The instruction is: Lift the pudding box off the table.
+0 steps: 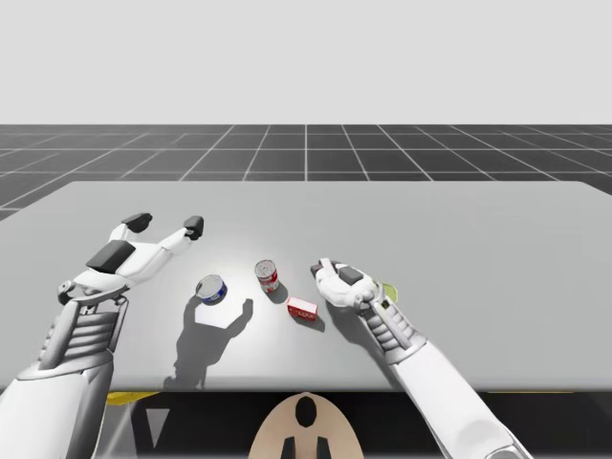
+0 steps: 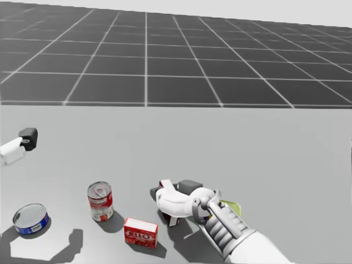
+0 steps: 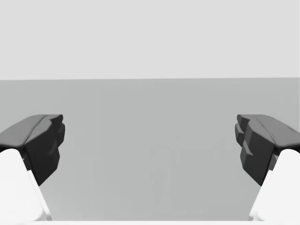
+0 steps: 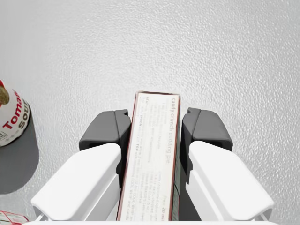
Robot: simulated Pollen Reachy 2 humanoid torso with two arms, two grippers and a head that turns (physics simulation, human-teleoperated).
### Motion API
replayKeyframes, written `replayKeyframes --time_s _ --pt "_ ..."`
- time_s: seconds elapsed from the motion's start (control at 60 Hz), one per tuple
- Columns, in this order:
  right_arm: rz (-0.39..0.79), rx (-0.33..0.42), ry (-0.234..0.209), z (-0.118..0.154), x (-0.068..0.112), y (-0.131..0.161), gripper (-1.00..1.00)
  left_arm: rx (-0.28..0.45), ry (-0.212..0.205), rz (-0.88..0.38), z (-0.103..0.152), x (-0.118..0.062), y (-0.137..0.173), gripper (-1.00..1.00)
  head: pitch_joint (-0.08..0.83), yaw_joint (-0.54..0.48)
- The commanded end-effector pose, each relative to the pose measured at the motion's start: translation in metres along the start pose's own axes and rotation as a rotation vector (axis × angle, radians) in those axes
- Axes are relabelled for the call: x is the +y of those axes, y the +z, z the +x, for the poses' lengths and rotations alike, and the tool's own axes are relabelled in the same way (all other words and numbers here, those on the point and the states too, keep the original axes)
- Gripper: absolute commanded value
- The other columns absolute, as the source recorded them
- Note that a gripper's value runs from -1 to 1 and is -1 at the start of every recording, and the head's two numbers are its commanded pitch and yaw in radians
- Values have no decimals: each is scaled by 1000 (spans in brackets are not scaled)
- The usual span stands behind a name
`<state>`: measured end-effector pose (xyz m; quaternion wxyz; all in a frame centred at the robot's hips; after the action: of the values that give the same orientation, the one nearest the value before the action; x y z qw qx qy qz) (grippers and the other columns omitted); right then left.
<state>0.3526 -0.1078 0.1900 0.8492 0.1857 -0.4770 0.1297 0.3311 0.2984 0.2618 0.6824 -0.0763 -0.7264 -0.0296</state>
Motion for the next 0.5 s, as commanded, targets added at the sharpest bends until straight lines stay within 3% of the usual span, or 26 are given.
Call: replayKeyframes --time_s 0.017,0.117,0.317,0.5 --pt "-271 407 -19 -9 7 -2 1000 1 0 2 0 0 0 -1000 316 -122" --pt "-272 403 -17 -9 7 -1 1000 1 0 2 0 1 0 -1000 268 -125" --pt "-273 381 -11 0 7 5 1000 1 4 4 0 1 0 -1000 266 -126" --pt "-267 222 0 59 13 38 1000 3 4 7 0 2 -1 -1000 276 -126"
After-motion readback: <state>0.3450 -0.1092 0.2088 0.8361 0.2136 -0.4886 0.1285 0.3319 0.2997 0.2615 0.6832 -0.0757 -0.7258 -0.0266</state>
